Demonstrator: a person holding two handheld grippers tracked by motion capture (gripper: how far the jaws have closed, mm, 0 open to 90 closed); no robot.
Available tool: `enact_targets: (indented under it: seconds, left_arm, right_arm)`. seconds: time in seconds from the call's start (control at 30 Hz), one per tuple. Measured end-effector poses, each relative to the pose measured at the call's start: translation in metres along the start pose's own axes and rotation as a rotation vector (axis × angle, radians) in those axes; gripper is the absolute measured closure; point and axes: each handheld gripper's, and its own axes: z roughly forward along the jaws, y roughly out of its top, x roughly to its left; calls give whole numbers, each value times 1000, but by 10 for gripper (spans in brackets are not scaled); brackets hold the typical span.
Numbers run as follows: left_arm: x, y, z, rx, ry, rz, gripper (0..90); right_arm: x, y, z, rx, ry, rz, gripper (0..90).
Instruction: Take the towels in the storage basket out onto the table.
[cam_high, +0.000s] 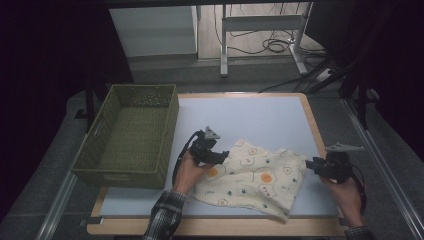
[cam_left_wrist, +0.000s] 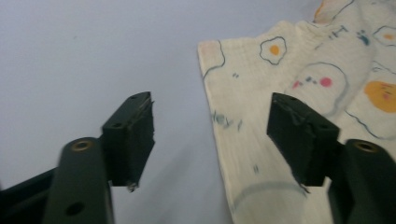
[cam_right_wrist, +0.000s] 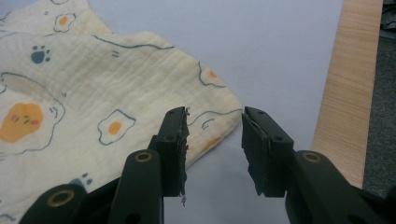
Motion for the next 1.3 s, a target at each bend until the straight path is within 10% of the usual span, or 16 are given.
enact_targets:
  seconds: [0.37, 0.53, 0.8, 1.3]
  left_arm:
    - [3, 12, 70, 42, -37, 18, 471]
    - [5, 13, 71, 35, -46, 9, 555]
    - [10, 11, 69, 31, -120, -31, 883]
    - [56, 12, 30, -40, 96, -113, 879]
  right_arm:
    - [2, -3, 13, 5, 7, 13, 688]
    - [9, -8, 25, 19, -15, -21, 625]
    - [15, -7, 26, 25, 5, -32, 872]
    - [14, 43, 54, -27, 23, -44, 869]
